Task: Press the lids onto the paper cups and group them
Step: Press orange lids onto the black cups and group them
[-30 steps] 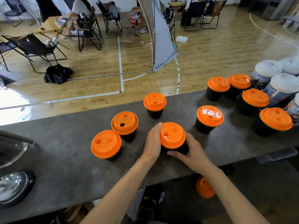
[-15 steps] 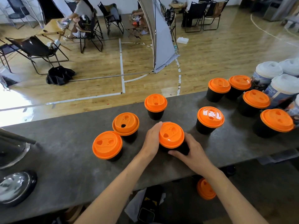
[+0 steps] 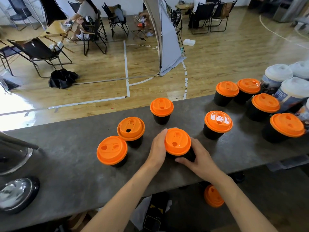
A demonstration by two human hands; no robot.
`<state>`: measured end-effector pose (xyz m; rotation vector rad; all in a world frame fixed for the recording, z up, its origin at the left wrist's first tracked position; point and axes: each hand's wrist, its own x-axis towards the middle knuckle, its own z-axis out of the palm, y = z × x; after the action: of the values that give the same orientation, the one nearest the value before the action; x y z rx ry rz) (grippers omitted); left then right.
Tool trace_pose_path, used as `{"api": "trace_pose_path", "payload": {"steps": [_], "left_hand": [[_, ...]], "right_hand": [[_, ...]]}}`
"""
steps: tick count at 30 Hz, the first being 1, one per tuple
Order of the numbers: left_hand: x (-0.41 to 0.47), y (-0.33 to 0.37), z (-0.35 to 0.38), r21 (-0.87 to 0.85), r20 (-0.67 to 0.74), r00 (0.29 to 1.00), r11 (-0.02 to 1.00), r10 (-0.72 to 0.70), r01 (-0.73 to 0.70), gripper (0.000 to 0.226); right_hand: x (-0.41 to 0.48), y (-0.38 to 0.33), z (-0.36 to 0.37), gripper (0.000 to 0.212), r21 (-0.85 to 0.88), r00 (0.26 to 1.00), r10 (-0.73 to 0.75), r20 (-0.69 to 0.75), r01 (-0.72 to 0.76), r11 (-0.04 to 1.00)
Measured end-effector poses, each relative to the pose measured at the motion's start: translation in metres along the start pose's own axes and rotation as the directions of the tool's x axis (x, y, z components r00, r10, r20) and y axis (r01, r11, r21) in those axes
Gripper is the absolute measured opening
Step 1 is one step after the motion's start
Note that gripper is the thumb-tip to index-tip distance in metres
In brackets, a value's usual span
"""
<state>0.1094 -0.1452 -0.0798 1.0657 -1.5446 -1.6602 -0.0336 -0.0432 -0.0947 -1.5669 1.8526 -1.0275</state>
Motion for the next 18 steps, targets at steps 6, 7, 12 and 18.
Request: {"api": "trace_pose_path", "payload": {"steps": [6, 7, 12, 18], "left_hand": [[-0.012, -0.008, 0.012, 0.03, -0.161, 0.985, 0.998, 0.068, -0.064, 0.043], [-0.016, -0.009, 0.016, 0.022, -0.199, 0.976, 0.996, 0.086, -0.084, 0.044], [-0.01, -0.01, 0.016, 0.004, -0.129, 0.99, 0.999, 0.049, -0.049, 0.057], [-0.004, -0.006, 0.005, 0.032, -0.013, 0.997, 0.997, 0.072, -0.071, 0.052]], "right_hand": [[-0.001, -0.002, 0.001, 0.083, -0.003, 1.0, 0.005, -0.01, -0.005, 1.0], [-0.001, -0.002, 0.002, 0.082, -0.003, 1.0, 0.013, -0.022, -0.014, 1.0], [-0.003, -0.001, 0.0, 0.076, 0.013, 0.999, 0.016, -0.031, -0.015, 1.0], [-0.003, -0.005, 0.001, 0.073, 0.004, 0.999, 0.014, -0.038, -0.014, 1.0]]}}
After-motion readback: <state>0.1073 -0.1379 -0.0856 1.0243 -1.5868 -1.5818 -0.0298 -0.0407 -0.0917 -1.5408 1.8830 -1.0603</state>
